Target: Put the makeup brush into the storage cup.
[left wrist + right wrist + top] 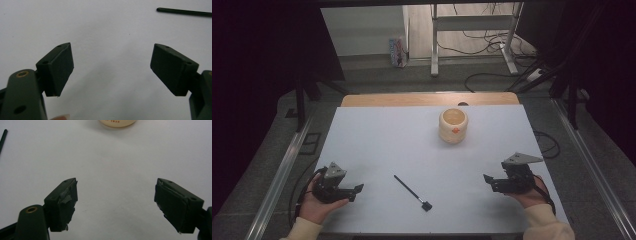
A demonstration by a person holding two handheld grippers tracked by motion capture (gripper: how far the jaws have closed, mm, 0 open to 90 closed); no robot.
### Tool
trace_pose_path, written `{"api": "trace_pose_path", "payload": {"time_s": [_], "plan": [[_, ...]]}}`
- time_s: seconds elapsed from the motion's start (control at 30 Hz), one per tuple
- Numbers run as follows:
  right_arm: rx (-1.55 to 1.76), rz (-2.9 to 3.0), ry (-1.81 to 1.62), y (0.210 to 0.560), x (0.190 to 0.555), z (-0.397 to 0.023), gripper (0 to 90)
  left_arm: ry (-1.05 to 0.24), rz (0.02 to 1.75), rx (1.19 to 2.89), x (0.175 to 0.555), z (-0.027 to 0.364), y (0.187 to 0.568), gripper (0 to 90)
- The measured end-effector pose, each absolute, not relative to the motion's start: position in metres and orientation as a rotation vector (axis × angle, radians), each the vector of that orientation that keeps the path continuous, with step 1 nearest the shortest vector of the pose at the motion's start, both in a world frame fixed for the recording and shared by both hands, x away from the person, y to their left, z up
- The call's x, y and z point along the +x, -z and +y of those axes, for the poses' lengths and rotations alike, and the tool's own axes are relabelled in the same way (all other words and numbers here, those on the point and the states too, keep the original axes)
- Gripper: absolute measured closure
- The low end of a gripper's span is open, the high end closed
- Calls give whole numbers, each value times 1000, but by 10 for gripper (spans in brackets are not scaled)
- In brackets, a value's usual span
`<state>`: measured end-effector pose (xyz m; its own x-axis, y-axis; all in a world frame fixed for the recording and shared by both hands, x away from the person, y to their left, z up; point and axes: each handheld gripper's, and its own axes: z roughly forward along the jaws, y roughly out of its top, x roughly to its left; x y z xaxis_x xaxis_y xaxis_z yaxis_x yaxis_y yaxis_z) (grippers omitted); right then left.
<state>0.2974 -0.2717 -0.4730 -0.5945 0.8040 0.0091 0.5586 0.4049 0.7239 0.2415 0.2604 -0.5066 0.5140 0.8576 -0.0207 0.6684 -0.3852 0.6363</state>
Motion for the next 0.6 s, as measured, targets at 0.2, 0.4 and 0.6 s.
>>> {"api": "trace_pose_path", "payload": {"time_s": [0.2, 0.4, 0.6], "plan": [[1185, 2329, -1005, 472, 298, -271, 199, -419, 1240, 2170, 242, 260, 507, 194], [1196, 2341, -1006, 470, 298, -267, 209, -420, 1238, 2172, 242, 260, 507, 194], [1193, 2367, -1029, 463, 297, -259, 222, -421, 1235, 2174, 242, 260, 507, 194]]}}
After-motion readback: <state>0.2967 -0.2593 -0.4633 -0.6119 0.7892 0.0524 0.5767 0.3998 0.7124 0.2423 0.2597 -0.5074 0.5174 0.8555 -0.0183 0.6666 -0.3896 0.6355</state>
